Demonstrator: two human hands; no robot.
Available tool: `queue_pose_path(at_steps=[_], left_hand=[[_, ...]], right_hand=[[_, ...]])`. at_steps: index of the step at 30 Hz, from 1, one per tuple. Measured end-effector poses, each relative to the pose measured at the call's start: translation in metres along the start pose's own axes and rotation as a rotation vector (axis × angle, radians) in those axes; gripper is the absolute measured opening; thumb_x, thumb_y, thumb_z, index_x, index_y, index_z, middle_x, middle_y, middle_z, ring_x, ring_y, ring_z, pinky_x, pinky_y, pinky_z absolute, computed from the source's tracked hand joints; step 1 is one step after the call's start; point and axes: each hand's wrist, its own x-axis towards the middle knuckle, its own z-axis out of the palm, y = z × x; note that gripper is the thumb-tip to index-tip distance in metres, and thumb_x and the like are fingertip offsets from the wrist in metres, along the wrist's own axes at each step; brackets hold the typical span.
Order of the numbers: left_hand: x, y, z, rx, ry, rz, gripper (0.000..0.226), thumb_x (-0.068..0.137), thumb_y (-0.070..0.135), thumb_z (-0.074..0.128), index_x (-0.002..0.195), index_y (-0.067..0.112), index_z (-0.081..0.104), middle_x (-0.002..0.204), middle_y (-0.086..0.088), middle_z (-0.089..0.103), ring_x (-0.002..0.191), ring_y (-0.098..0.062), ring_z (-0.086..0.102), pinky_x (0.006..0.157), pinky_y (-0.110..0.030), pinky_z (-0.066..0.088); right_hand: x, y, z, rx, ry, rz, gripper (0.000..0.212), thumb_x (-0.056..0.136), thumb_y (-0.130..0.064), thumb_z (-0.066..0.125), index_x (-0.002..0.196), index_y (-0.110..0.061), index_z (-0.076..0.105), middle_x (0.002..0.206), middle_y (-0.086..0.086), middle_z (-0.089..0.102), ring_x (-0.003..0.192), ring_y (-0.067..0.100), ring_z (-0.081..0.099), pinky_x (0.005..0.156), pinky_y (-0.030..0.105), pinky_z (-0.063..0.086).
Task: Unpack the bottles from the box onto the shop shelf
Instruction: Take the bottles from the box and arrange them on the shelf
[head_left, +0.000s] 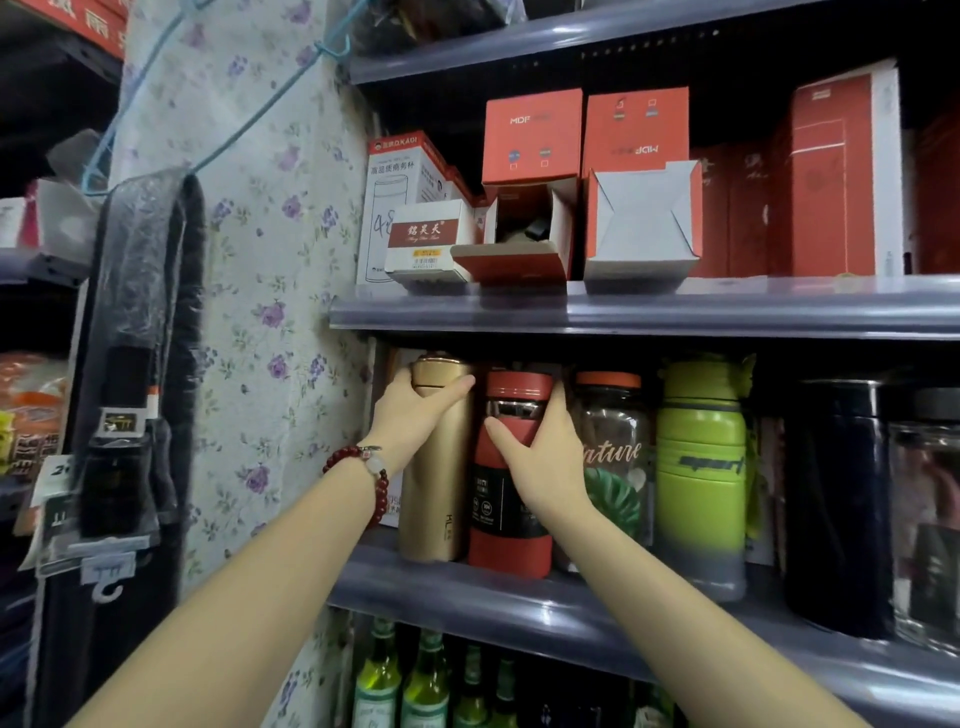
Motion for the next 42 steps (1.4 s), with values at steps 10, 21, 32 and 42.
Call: queue_pose_path(at_steps=[10,21,32,42], left_hand=[[-0.034,-0.031,-0.01,0.03,-0.18,-0.089,0.11,0.054,0.06,0.08,0.144,0.024,0.028,0.14,0.001,0.05,0.122,-0.014,0.051,0.105,-0.037,0.042],[-0.044,-0.057,-0.012,0.018,-0.184,-0.11,0.116,0.044,0.066,0.079,0.142,0.028,0.031,0.146,0.001,0.043,0.129,-0.02,0.045,0.107,-0.044,0.041],[-0.033,-0.084,-0.028,0.063,-0.433,-0.083,0.132,0.035,0.064,0.084,0.148,0.031,0.022,0.147,0.003,0.042,0.132,-0.017,0.042,0.108,-0.034,0.037],[-0.031,-0.085,-0.048,-0.078,-0.533,-0.06,0.114,0.052,0.042,0.089,0.146,0.032,0.026,0.136,0.013,0.049,0.121,-0.008,0.05,0.096,-0.022,0.039]], right_hand=[[-0.008,0.007,-0.01,-0.064,-0.031,-0.076,0.091,0.083,-0.031,0.068,0.151,-0.008,0.012,0.152,0.015,0.031,0.139,0.029,0.032,0.113,0.043,0.029],[-0.048,0.022,0.003,-0.163,0.019,-0.08,0.099,0.081,-0.026,0.073,0.152,-0.014,0.005,0.158,0.005,0.02,0.145,0.018,0.02,0.115,0.029,0.018],[-0.064,0.012,0.024,-0.346,0.161,0.073,0.107,0.071,-0.029,0.081,0.15,-0.013,0.011,0.143,0.012,0.033,0.13,0.026,0.038,0.104,0.032,0.034],[-0.062,0.011,0.039,-0.274,0.123,0.214,0.111,0.065,-0.042,0.082,0.149,-0.016,0.014,0.139,0.012,0.04,0.126,0.031,0.043,0.106,0.045,0.038]])
